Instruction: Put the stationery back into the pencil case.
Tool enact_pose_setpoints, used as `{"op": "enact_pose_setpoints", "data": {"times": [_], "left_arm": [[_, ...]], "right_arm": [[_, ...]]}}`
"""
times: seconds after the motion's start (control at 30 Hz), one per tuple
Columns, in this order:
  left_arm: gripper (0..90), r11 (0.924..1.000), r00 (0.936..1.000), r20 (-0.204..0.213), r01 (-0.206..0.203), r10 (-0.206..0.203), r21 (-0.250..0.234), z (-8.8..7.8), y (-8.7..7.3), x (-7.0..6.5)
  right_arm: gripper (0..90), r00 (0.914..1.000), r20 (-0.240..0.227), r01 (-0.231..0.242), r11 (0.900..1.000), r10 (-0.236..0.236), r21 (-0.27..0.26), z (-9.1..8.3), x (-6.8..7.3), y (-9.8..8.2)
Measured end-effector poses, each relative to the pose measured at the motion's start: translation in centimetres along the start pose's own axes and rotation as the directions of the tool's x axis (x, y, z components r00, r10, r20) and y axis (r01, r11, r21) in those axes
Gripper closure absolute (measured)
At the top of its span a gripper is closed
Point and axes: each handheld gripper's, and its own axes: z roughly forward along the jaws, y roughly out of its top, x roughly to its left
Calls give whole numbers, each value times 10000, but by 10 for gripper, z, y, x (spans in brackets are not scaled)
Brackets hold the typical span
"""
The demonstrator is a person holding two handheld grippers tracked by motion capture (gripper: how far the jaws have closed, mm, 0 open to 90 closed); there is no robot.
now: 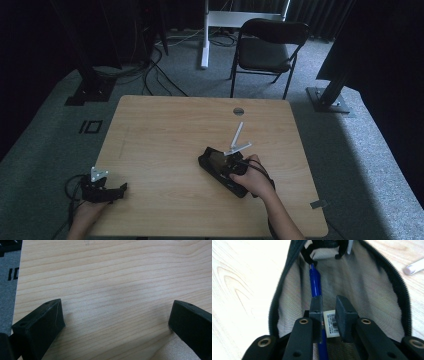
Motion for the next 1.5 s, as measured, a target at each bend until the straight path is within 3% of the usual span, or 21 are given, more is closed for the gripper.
{"op": "enact_pose_setpoints", "data": {"times": [0.5,0.87,1.2,1.3,1.5], "left_arm": [[1,10000,10000,1,1,-1,1,0,0,0],[1,10000,10000,1,2,-2,0,0,0,0],[1,10000,10000,1,1,-1,-1,0,0,0],[1,10000,10000,1,0,0,3,0,0,0],[1,10000,10000,2,3,-3,0,0,0,0]], "right_arm": [[752,9997,-224,-101,9952,80,-977,-32,-2,4],[739,9987,-279,-471,9823,428,-1814,-47,-8,7],[721,9960,5,-869,9665,897,-2415,-51,-19,8],[718,9933,233,-1035,9592,1136,-2632,-50,-23,9],[717,9886,611,-1156,9537,1376,-2778,-48,-31,10]]}}
